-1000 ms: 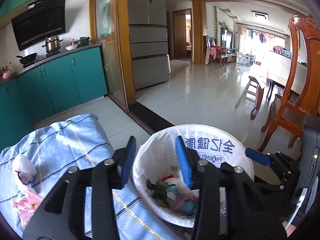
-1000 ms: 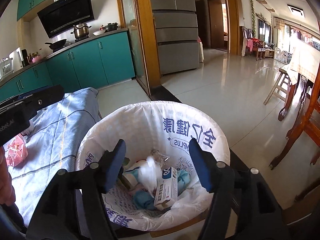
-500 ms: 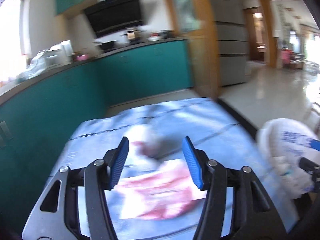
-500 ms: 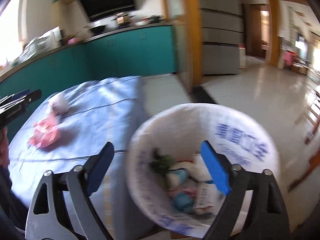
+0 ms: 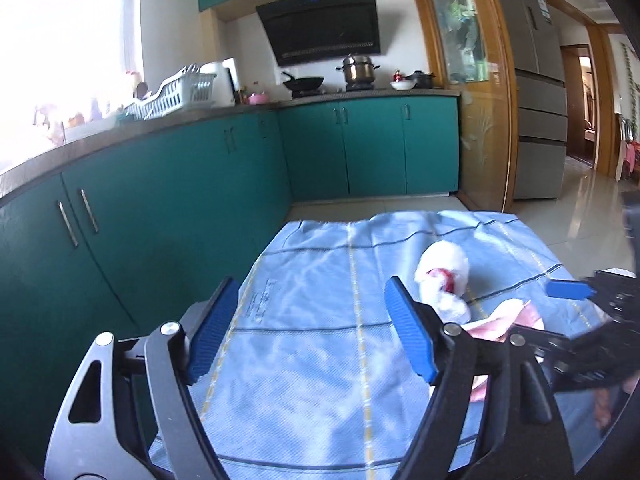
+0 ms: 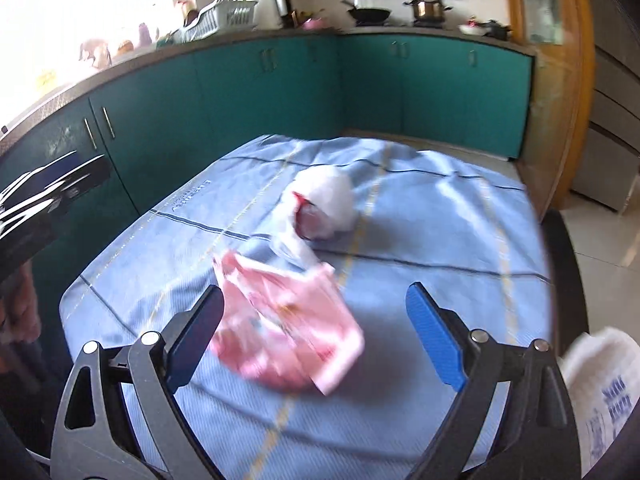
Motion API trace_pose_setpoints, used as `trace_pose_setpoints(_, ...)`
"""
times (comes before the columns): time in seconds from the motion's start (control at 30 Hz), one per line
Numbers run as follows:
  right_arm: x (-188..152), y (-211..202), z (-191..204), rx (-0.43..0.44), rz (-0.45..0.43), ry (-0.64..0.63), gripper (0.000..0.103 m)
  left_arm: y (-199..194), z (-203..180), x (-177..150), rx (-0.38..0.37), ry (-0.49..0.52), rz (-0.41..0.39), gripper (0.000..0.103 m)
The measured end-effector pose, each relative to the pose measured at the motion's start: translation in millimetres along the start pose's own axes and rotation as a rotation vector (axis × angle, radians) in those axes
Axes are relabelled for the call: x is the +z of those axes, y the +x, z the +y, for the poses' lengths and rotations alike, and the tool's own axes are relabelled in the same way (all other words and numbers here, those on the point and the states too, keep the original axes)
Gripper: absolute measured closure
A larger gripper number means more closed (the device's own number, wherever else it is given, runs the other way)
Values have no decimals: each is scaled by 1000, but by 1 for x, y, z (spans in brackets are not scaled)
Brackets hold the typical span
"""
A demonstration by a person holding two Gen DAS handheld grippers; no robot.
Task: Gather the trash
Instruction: 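Return to the table and grasp the pink printed bag with the right gripper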
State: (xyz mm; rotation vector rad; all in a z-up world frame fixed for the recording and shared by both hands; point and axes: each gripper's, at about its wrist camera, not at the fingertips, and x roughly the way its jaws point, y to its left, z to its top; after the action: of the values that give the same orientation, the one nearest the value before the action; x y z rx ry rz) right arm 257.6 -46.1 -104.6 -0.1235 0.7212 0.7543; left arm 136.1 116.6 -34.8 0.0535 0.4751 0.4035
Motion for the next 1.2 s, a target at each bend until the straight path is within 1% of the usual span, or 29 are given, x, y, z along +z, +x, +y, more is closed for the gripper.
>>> trace_pose_setpoints(0.17,4,36,11,-18,43,-38,13,3,18,-6,22,-23,23,26)
trace_pose_setpoints(0.33,-4,50,22,23,88,-78,13,7,26,-12,32,-40,43,26)
trace_pose_setpoints(0.4,-9,49,28,29,99,-105,16,8,27,-14,27,-48,49,26)
trace_pose_setpoints(0.5,-15,42,37,31,94,-137,22,10,24,-17,18,-44,57,26)
trace_pose_setpoints(0.63,-22,29,46,48,89,-164,35,13,15,-20,4,-37,66,26)
trace_pose_setpoints(0.77,-32,7,55,69,79,-194,47,16,9,-21,-7,-33,73,26)
trace_pose_setpoints(0.8,-35,3,56,67,76,-203,47,17,9,-21,-10,-32,75,26)
trace_pose_setpoints(0.83,-39,-5,57,64,72,-214,58,19,7,-21,-13,-32,79,26)
trace_pose_setpoints(0.87,-42,-9,56,67,75,-216,62,22,6,-21,-17,-34,85,26)
trace_pose_setpoints(0.97,-57,-25,43,42,75,-196,62,33,0,-23,-45,-48,113,26)
trace_pose_setpoints(1.03,-70,-31,27,-6,87,-160,62,42,-6,-23,-73,-59,135,25)
trace_pose_setpoints(1.13,-78,-34,6,-56,97,-99,61,57,-17,-21,-114,-79,162,22)
trace_pose_setpoints(1.2,-78,-37,-4,-68,86,-65,53,69,-26,-17,-143,-104,175,19)
